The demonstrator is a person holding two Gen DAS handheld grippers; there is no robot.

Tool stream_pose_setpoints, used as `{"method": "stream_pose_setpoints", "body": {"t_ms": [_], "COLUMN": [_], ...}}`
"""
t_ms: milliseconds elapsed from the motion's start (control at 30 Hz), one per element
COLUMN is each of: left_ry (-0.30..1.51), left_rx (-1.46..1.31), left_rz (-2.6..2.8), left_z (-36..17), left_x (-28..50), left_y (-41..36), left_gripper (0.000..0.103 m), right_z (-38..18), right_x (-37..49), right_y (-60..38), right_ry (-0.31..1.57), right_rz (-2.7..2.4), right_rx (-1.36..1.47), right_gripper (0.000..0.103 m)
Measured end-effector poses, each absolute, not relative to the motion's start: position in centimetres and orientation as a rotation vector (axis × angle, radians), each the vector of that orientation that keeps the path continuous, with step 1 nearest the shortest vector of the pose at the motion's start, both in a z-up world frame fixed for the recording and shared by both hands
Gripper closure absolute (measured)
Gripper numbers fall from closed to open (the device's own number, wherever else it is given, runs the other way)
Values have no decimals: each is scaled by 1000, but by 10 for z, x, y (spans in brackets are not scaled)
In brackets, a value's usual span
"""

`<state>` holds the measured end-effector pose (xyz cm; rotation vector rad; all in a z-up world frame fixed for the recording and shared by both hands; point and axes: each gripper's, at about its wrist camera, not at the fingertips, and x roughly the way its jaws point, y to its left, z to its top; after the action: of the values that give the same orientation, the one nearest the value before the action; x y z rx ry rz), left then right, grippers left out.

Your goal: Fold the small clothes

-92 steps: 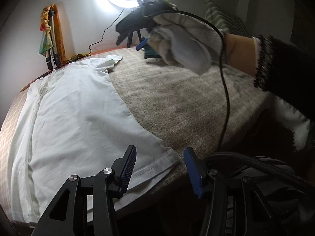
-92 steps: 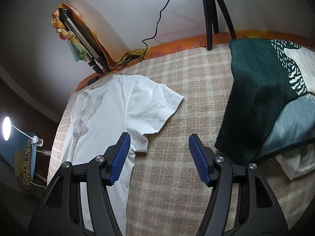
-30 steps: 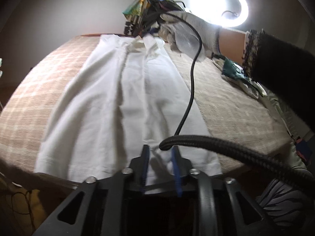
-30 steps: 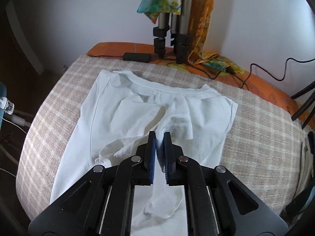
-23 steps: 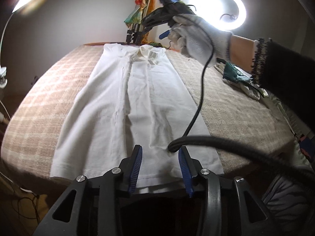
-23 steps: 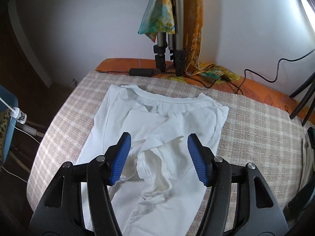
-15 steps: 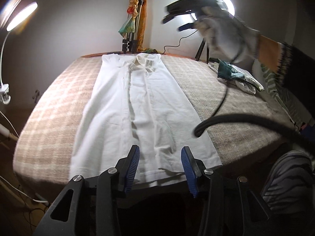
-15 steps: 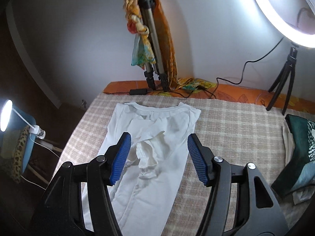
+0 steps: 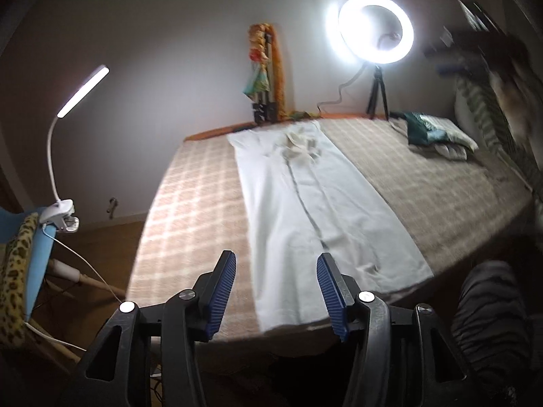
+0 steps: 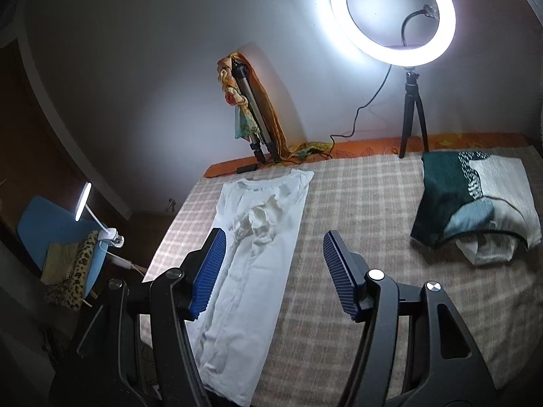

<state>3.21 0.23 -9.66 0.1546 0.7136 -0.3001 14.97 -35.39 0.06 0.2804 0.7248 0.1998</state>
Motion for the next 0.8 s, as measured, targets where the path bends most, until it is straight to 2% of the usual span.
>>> {"method": "stream_pose_setpoints", "body": {"t_ms": [133, 267, 367, 433, 467, 800], "left_ry": [700, 746, 798, 836, 850, 1019], "left_rx": [95, 26, -24, -54, -69, -153], "left_rz": [-293, -292, -287, -282, -280, -335], "left_z": [-77, -82, -100, -115, -122, -190], "left_x": [39, 46, 51, 54, 55, 69], "left_y": [24, 42, 52, 57, 58, 50], "left_gripper": [38, 38, 42, 53, 65, 67], "right_z": [-28, -65, -100, -125, -138, -210], "right_x": [109, 80, 67, 61, 58, 54], "right_y": [-356, -348, -334, -323, -316, -282], "right_ry": [769, 833, 910, 959, 986, 1126], "right_rz": [204, 223, 254, 275, 289, 331], "right_rx": [288, 309, 323, 326, 327, 354], "right_gripper": [41, 41, 41, 42, 46, 47]}}
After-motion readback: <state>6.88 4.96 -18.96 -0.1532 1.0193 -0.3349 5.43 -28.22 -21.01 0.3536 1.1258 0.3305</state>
